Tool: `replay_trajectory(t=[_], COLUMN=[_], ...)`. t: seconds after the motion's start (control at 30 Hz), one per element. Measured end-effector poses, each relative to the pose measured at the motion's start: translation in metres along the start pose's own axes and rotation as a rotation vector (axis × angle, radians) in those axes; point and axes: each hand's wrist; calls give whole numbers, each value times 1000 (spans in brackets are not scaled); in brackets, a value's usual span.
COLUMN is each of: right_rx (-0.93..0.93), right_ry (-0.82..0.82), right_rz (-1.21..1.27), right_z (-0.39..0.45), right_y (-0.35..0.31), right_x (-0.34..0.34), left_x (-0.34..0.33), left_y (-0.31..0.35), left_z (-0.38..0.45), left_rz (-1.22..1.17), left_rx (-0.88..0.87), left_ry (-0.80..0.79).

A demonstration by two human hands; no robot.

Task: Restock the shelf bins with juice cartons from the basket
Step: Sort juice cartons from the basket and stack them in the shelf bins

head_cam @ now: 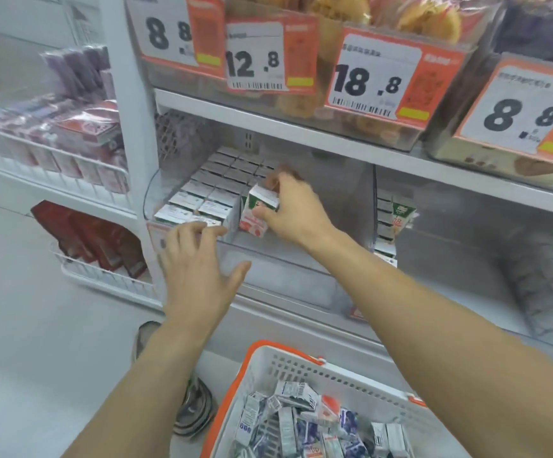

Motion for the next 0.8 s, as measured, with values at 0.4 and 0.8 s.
replay_trajectory(t=[0.4, 0.8], right_rx=[16, -290], right_ry=[-8, -28], right_rz=[43, 321], right_z=[-31, -288], right_y=[11, 119], right_x=[2, -30], left_x=[3, -42], left_y=[-2, 53], left_z=[3, -118], left_rz=[-78, -241], left_rx=[-54, -188], left_ry=[101, -946])
Point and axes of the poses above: each hand's wrist, its own z-axis towards the middle knuckle, its own x-axis out of the back of the hand, y = z × x, and after that the axes turned 2 degrees about -y, right-handed
